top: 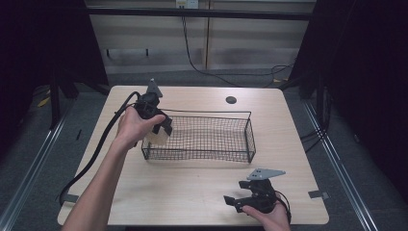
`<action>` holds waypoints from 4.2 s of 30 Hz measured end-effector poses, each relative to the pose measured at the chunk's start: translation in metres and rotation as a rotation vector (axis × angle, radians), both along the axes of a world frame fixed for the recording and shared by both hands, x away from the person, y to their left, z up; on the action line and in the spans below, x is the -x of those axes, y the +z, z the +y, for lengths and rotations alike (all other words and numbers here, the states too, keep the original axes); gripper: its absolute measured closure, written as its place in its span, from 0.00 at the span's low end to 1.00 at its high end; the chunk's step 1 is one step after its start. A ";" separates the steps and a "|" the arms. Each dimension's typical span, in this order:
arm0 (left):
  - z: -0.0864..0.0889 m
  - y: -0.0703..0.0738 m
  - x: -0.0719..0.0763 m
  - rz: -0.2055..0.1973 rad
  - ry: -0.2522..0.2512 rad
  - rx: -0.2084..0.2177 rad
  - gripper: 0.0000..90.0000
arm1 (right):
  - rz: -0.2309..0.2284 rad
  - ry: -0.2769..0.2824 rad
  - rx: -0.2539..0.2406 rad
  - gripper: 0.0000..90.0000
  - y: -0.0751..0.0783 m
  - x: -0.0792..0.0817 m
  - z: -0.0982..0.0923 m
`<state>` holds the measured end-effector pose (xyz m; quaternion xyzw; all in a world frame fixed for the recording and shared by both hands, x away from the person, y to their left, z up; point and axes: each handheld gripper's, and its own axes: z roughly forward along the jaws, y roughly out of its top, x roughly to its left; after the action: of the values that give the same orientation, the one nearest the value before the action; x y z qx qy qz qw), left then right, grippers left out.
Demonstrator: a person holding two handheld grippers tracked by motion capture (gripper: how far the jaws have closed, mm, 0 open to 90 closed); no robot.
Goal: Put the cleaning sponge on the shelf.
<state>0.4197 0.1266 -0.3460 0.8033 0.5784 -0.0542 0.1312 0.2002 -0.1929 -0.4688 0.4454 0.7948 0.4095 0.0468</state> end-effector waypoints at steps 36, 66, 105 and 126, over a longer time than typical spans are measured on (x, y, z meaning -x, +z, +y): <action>-0.011 -0.058 -0.019 0.065 0.143 -0.122 0.29 | 0.000 0.011 -0.010 0.20 0.001 0.001 0.000; -0.019 -0.085 -0.022 0.109 0.192 -0.214 0.29 | 0.004 0.018 -0.019 0.19 0.001 0.001 0.000; -0.020 -0.090 -0.021 0.138 0.174 -0.186 0.23 | 0.000 0.015 -0.017 0.19 0.001 0.001 0.000; -0.014 -0.068 -0.016 0.086 0.138 -0.091 0.20 | -0.001 0.016 -0.015 0.19 0.002 0.001 0.000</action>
<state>0.4356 0.1127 -0.4138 0.7636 0.6394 -0.0532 0.0730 0.1988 -0.1929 -0.4672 0.4392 0.7951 0.4162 0.0408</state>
